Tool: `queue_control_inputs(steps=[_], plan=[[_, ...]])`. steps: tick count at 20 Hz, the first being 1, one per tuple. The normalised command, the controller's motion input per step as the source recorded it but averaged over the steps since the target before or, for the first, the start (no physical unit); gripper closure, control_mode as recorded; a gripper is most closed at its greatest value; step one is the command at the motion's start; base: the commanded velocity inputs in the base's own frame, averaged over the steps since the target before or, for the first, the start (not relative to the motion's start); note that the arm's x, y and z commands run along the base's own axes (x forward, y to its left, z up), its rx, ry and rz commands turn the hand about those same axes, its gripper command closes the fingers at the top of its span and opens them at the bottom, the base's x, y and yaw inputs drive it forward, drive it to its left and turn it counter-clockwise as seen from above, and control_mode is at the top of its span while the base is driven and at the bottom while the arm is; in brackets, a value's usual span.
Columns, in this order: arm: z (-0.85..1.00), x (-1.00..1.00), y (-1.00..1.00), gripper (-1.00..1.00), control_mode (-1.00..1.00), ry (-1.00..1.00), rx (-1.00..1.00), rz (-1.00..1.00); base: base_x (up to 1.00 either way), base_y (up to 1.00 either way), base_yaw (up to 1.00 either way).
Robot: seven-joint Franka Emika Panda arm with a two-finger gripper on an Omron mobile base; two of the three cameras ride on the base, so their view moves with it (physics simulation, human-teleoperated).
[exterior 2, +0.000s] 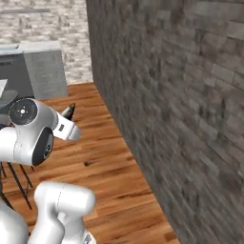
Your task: Take the fish out of the fridge, briefly rinse it in the sink, and place it on the tray next to the sink.
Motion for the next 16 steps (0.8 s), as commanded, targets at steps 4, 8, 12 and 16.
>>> queue_control_inputs(steps=[4, 8, 12, 16], plan=[[0.00, 0.00, 0.00, 1.00, 1.00, 0.00, 0.00, 0.00, 1.00, -0.05, 0.55], [0.00, 0.00, 0.00, 1.00, 1.00, 0.00, 0.00, 0.00, 1.00, -0.01, 0.47], [0.00, 0.00, 0.00, 1.00, 1.00, 0.00, 0.00, 0.00, 1.00, 0.00, 0.40], [0.00, 0.00, 0.00, 1.00, 1.00, 0.00, 0.00, 0.00, 1.00, -0.09, 0.26]])
